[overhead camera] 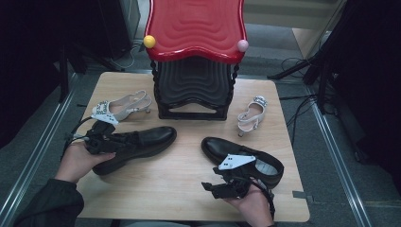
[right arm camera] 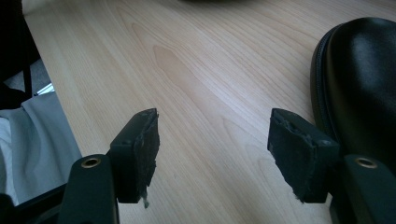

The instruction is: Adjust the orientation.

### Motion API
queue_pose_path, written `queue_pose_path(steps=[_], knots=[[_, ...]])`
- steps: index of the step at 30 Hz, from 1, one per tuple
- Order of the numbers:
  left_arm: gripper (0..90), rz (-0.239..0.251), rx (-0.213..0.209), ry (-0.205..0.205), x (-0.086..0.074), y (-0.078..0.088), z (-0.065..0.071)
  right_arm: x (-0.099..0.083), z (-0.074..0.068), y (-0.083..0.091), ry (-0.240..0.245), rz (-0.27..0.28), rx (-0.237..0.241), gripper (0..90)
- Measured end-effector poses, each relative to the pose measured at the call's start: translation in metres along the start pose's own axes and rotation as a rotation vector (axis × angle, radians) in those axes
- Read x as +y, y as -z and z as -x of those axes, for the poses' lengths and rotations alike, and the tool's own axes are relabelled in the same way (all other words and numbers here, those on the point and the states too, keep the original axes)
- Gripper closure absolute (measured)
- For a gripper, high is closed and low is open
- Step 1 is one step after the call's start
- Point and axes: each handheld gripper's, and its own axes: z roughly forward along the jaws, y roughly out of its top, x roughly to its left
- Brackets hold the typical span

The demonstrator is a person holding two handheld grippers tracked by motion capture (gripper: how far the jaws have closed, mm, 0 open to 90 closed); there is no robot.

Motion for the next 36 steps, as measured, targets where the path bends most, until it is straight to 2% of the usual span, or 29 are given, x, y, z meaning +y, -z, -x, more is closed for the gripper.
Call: queue_pose_path(steps=[8,11,19,23,27,30,36], knots=[[77.5,-0.003,-0.025,-0.041,0.016,-0.016,0.023,-0.004,0.0,0.004,-0.01,0.001,-0.011,34.6],[77.5,0.003,-0.04,-0.037,0.02,-0.02,0.028,-0.005,0.0,0.004,-0.014,0.005,-0.014,34.6],[77.3,0.001,-0.021,-0.056,0.024,-0.034,0.044,-0.003,-0.001,0.003,-0.008,0.011,-0.012,34.8],[77.1,-0.001,-0.019,-0.055,0.024,-0.041,0.046,-0.001,-0.003,-0.002,0.001,0.008,-0.005,34.8],[76.8,-0.016,-0.016,-0.035,0.022,-0.047,0.046,0.001,-0.005,-0.006,0.015,0.002,0.003,34.8],[76.7,-0.033,-0.023,-0.039,0.019,-0.051,0.046,0.003,-0.006,-0.009,0.019,0.002,0.005,35.0],[76.5,-0.04,-0.044,-0.047,0.011,-0.056,0.049,0.012,-0.004,-0.015,0.008,0.07,-0.015,36.5]])
